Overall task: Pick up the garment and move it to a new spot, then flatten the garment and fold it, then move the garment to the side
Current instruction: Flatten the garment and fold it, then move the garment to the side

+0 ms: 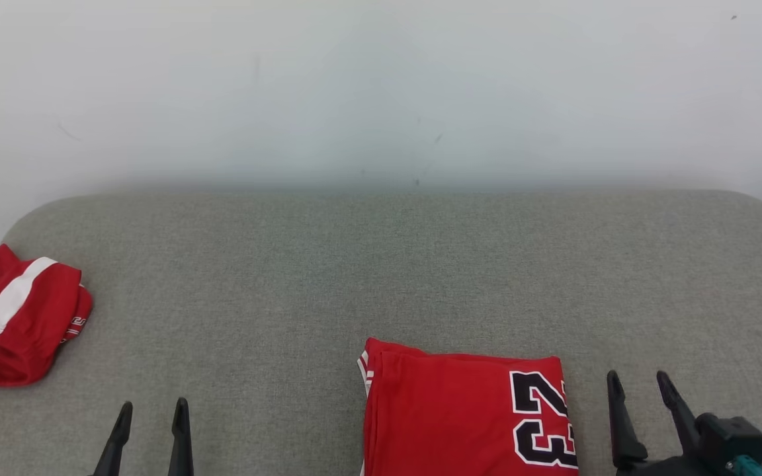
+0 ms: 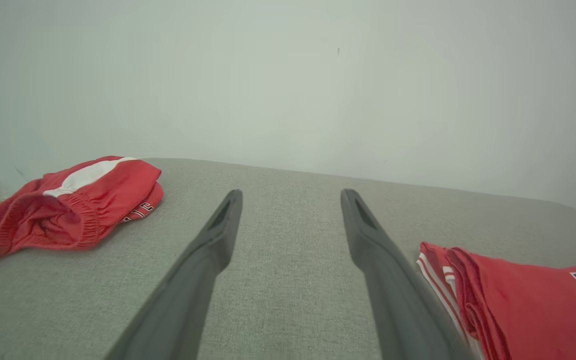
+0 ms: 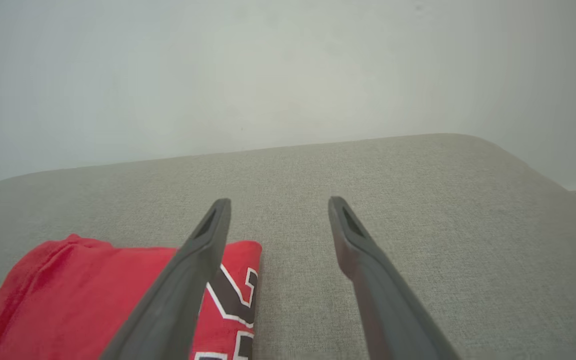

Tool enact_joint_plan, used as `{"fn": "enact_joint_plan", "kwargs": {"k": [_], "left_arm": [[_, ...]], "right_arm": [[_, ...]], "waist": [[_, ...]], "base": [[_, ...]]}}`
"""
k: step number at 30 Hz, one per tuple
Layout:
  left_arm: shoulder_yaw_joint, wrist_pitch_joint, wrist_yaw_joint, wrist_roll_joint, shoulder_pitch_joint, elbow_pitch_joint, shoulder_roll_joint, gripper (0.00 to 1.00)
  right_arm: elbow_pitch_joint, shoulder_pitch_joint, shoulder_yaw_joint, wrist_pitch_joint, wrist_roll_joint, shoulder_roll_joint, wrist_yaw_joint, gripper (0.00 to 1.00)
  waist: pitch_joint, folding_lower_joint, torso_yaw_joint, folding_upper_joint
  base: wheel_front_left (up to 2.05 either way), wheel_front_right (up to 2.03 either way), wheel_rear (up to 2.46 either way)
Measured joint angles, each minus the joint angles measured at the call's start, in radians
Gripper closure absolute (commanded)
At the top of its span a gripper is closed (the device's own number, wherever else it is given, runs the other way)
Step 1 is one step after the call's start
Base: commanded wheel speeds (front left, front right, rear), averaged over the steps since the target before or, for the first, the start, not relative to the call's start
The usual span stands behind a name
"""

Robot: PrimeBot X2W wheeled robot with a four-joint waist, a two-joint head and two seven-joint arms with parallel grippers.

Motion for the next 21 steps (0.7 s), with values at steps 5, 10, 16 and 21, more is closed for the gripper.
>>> {"fn": "enact_joint_plan", "kwargs": {"k": [5,10,16,21], "left_arm": [[0.009,0.000,-0.004,0.031,0.010,0.038,-0.006,0.00],[0.030,0.000,-0.012,0.048,0.029,0.054,-0.012,0.00],[0.047,0.000,-0.021,0.048,0.037,0.058,-0.020,0.00],[0.055,0.000,-0.029,0.048,0.043,0.059,-0.023,0.00]], "right_arm": [[0.061,0.000,-0.020,-0.024,-0.036,-0.001,0.000,0.00],[0.085,-0.005,-0.040,-0.033,-0.034,0.000,0.000,0.00],[0.089,-0.008,-0.049,-0.032,-0.031,0.000,0.000,0.00],[0.094,-0.012,-0.042,-0.025,-0.022,0.000,0.000,0.00]], "waist": [[-0.004,0.0000,-0.011,0.0000],[-0.012,0.0001,-0.020,0.0000],[-0.014,0.0001,-0.026,0.0000],[-0.012,0.0001,-0.028,0.0000]], "base": [[0.00,0.00,0.00],[0.00,0.00,0.00],[0.00,0.00,0.00],[0.00,0.00,0.00]]}}
